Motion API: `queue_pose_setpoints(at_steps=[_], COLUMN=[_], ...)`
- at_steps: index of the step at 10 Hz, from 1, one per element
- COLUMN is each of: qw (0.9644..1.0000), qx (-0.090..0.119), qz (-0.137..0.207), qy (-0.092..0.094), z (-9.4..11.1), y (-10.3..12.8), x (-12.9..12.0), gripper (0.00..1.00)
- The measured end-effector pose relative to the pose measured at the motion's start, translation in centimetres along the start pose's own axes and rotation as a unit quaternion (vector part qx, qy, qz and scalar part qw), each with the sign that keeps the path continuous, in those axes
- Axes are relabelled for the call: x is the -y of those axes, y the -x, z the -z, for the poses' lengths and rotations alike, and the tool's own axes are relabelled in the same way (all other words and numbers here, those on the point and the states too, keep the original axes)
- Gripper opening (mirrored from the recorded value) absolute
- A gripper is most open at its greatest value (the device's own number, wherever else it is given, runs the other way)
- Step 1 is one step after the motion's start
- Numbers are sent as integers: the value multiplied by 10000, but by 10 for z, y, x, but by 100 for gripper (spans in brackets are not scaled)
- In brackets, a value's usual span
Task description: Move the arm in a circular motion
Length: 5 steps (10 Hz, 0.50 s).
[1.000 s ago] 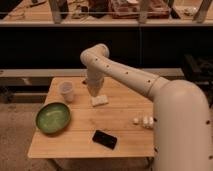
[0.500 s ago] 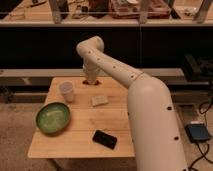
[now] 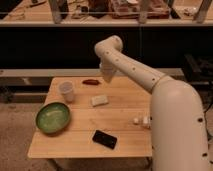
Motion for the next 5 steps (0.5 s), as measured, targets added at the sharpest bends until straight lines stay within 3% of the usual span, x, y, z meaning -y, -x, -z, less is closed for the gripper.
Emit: queue_pose_setpoints(at_steps=[2, 4, 5], qw=[9991, 9960, 9937], qx=[-140, -208, -187], qz=[-399, -862, -1097], qy=[69, 133, 140], z=[8, 12, 12], y=[-21, -37, -45], x=[-47, -98, -129], gripper=[0, 0, 6])
